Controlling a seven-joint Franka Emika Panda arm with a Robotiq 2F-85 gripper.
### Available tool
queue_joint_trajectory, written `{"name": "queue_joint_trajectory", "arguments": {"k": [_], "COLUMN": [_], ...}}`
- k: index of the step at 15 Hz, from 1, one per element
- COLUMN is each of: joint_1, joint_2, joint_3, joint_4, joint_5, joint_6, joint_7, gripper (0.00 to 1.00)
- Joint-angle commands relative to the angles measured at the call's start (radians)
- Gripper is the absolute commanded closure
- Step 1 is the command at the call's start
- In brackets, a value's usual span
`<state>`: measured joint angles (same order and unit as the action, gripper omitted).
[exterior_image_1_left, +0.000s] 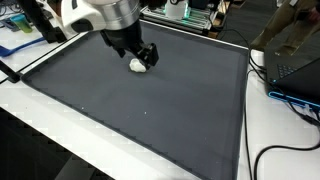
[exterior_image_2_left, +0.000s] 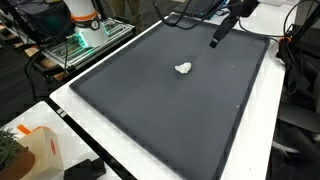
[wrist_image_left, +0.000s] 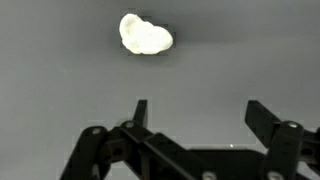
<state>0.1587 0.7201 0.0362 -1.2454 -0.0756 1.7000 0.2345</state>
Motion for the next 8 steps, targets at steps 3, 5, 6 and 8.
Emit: {"name": "queue_joint_trajectory", "arguments": {"k": [3,5,6,8], "joint_1": [0.022,0.018,0.021,0.023], "joint_2": [-0.231,-0.159,-0.189,-0.228], "joint_3": [-0.006,0.0,0.001,0.002], "joint_4": [-0.324,-0.212,-0.252,-0.3], "joint_5": [0.048,0.03,0.029,0.027], "joint_6": [0.06,0.019,0.039,0.052], "joint_7": [0.125,0.091,0.104,0.116], "gripper": [0.0,0.0,0.0,0.0]}}
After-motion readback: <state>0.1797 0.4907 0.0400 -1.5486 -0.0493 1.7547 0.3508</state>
